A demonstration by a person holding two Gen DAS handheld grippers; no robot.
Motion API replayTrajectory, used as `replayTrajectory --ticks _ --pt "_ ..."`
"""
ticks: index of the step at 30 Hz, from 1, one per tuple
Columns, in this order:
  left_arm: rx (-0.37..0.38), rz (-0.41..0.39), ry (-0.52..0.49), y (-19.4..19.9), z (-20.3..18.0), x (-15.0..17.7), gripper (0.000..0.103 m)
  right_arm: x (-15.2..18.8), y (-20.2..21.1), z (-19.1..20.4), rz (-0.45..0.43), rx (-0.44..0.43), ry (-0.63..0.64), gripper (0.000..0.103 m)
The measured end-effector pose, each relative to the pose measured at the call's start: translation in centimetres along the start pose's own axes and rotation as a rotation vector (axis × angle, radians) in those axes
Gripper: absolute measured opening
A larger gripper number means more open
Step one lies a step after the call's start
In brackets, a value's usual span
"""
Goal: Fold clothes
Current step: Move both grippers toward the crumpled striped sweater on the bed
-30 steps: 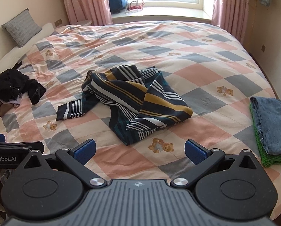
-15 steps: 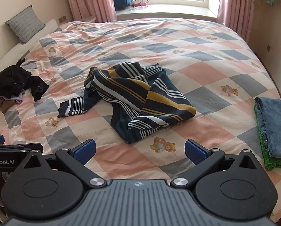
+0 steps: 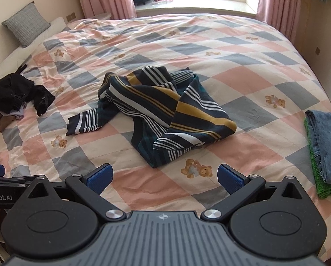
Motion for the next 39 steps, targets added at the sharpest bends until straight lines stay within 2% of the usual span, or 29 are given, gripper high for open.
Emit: replayTrajectory --ticks 7,16,23,31,39 --pt "0.054 0.016 -0.064 -3.1 2.2 -2.6 0.102 -1.2 -2.4 1.3 0.008 0.045 -0.039 0.103" --pt "0.125 0.040 -0.276 -9.2 4.7 -8.2 0.102 -2.6 -6.4 3.9 -0.010 0.154 -0.173 0.103" --pt "0.207 0.087 -0.403 -13.0 4.7 -10.0 0.102 -1.9 -7.5 4.2 0.017 0.255 -0.276 0.103" --pt "0.260 0.108 -0.435 -15.4 4.4 -11.5 0.102 -1.4 -8.1 4.4 0.038 0.323 -0.318 0.103" --pt "0.255 0.118 -0.444 -16.4 4.1 -11.6 0.102 -1.9 -9.1 4.0 0.040 0.301 -0.326 0.103"
Point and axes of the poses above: each gripper's, at about its wrist camera, not at the fingertips, and y roughly against the way its jaws point, z to its left, x to its underside, the point moved 8 cm from there along -y, roughly the way its jaws point, and after that the axes turned 4 degrees about -z, right-handed, at the moved point
